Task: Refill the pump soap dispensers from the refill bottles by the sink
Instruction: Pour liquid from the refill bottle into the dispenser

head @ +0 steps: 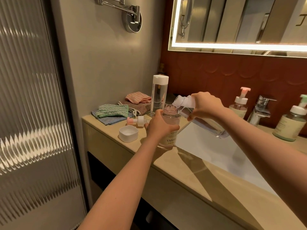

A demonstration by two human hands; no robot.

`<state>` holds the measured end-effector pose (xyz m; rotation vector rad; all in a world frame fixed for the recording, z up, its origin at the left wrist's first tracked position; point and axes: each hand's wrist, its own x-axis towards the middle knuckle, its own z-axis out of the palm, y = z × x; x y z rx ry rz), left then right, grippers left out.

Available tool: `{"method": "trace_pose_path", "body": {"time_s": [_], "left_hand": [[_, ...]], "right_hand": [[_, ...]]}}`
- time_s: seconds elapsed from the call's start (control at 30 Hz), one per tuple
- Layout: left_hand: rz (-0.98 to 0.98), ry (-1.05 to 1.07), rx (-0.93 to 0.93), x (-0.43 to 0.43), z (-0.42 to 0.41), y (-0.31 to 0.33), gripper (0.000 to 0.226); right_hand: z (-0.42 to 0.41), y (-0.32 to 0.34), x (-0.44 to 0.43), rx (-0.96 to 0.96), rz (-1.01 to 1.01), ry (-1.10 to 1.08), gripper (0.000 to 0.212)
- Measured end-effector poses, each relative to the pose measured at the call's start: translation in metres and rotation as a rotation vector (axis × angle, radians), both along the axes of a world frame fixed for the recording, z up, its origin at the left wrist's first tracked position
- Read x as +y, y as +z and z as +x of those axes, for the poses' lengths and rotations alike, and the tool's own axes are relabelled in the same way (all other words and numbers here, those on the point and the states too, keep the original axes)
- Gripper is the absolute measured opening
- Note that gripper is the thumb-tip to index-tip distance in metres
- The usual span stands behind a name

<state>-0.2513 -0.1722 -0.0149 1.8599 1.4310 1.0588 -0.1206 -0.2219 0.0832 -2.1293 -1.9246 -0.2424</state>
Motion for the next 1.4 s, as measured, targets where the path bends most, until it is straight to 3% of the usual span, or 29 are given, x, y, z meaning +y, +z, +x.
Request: {"method": "trace_pose_path", "body": {"time_s": [0.27,1.1,1.4], "left_hand": [[0.012,0.067,-0.026,-0.005,0.006,-0.001,0.085],[-0.014,0.074,-0.192,-0.007,0.012,-0.005,0.079],[-0.030,0.072,-0.193,-0.008,0.012,-0.004,0.080]], "right_hand": [[-0.009,0.008,-0.004,-0.106,-0.007,-0.020,0.058],[-0.017,0.010,-0.015,-0.122,-0.014,-0.026,0.045],[-0.019,0.011,-0.015,-0.154,-0.037,-0.048,0.050]]}}
